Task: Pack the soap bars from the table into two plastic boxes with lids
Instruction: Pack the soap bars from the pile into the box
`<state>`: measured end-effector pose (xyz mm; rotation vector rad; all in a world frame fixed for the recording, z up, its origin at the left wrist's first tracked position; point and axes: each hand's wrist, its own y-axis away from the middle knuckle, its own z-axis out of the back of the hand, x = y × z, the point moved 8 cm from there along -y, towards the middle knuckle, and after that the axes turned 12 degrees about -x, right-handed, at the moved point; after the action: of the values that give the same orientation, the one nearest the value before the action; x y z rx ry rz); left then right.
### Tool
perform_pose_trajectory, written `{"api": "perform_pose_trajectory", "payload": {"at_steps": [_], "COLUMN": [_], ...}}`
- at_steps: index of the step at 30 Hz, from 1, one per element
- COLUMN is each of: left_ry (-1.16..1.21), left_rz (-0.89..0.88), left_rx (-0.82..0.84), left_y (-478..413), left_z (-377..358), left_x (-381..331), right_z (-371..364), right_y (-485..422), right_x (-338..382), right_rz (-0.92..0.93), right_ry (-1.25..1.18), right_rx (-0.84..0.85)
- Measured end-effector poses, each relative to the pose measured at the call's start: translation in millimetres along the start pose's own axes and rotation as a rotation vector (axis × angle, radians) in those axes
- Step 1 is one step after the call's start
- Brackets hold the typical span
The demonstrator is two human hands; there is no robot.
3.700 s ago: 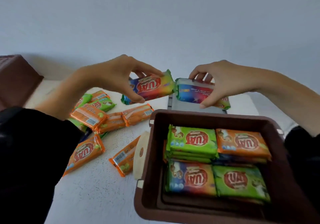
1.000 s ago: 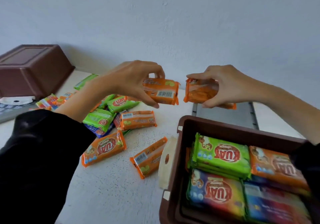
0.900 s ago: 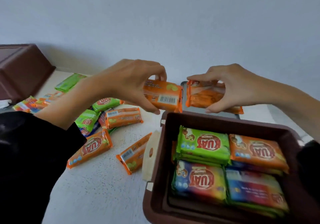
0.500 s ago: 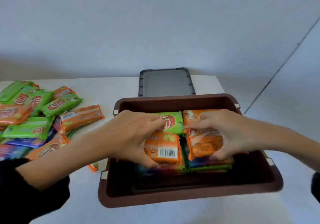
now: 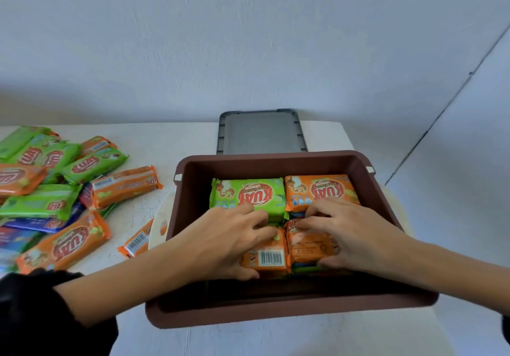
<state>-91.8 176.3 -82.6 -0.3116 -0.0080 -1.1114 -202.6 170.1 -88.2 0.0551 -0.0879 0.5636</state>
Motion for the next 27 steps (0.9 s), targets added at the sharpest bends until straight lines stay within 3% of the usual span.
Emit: {"api": "perform_pose_trajectory", "payload": {"at_steps": [8,11,14,18,24,27], "left_ry": [0.035,0.122,0.137,0.071,0.002,0.012], "left_rz": [0.019,0.11,0.245,0.482,0.82,1.011], "left_rx": [-0.009,-0.068,-0.243,-0.332,-0.326,-0.227], "left_y": [-2.2,-4.2,0.3,31.3,121.7,181.7], "left_z": [-0.7,15.2,45.1,72.1,83.5,68.3], "left_x": [6.6,23.5,59.1,119.5,202.8,240.4], "right_z": [12.1,42.1,69.4,94.3,95.9,74.5], "right_y": [-13.7,-29.0,-52.3,-98.8,-181.1,-222.8], "right_x": [3.6,4.8,6.8,24.7,86.4,117.6], "right_rz": [0.103,0.082,0.063,0.117,0.287,0.349], "right_ry": [0.025,-0.119,-0.184,-0.24,-0.255,-0.224], "right_rx": [0.087,-0.056,-0.199,-0.313,-0.366,-0.324]}}
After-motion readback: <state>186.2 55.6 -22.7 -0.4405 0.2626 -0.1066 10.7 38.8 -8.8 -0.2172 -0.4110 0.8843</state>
